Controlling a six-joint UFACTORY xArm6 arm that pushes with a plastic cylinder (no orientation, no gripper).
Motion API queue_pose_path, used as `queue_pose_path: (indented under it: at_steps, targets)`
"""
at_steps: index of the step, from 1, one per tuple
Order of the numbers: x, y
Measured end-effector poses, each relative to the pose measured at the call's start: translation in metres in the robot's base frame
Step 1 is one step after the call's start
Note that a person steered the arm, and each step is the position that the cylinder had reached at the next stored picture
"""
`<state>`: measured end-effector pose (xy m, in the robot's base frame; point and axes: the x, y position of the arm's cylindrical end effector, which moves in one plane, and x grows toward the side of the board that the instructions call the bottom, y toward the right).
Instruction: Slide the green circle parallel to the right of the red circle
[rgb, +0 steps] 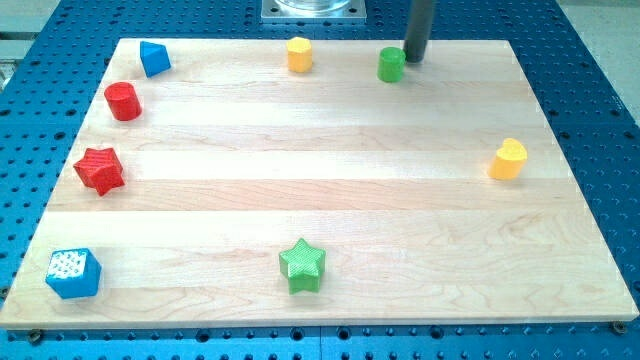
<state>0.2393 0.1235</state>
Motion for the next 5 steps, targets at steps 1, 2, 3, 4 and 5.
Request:
queue_pose_path:
  at_steps: [1, 2, 3, 4, 5]
  targets:
    - [0.037, -0.062]
    - [0.037, -0.050]
    - [0.046, -0.041]
    - [0.048, -0.073]
    - [0.055, -0.081]
